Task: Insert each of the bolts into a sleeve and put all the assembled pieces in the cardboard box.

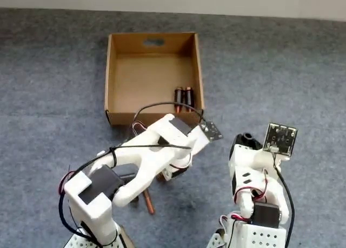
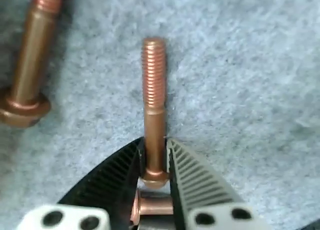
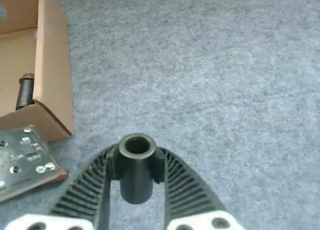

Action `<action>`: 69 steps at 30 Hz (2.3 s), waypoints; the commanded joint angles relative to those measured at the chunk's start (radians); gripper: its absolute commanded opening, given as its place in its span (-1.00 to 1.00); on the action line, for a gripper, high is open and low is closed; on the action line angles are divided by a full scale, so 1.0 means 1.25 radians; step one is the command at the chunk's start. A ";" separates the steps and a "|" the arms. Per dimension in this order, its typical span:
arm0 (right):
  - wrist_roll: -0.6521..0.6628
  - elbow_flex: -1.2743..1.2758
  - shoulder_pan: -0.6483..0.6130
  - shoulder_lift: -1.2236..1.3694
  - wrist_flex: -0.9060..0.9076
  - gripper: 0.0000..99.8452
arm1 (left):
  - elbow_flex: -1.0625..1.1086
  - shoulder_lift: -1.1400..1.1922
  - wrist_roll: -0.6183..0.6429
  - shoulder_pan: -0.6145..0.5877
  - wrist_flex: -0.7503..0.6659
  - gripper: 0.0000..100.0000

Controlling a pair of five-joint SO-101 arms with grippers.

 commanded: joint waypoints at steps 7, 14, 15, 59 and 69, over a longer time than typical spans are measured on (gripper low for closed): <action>-0.006 -0.004 0.006 -0.010 0.003 -0.99 | 0.082 -0.304 -0.060 -0.023 0.095 -0.98; -0.007 -0.004 0.006 -0.010 0.003 -0.99 | 0.272 -0.606 -0.406 -0.307 0.180 -0.98; -0.007 -0.004 0.006 -0.010 0.003 -0.99 | 0.292 -0.640 -0.477 -0.370 0.190 -0.98; -0.007 0.017 -0.033 -0.015 0.002 -0.99 | 0.350 -0.678 -0.786 -0.908 0.141 -0.58; -0.007 0.017 -0.033 -0.015 0.001 -0.99 | 0.492 -0.671 -0.250 -0.899 0.018 -0.58</action>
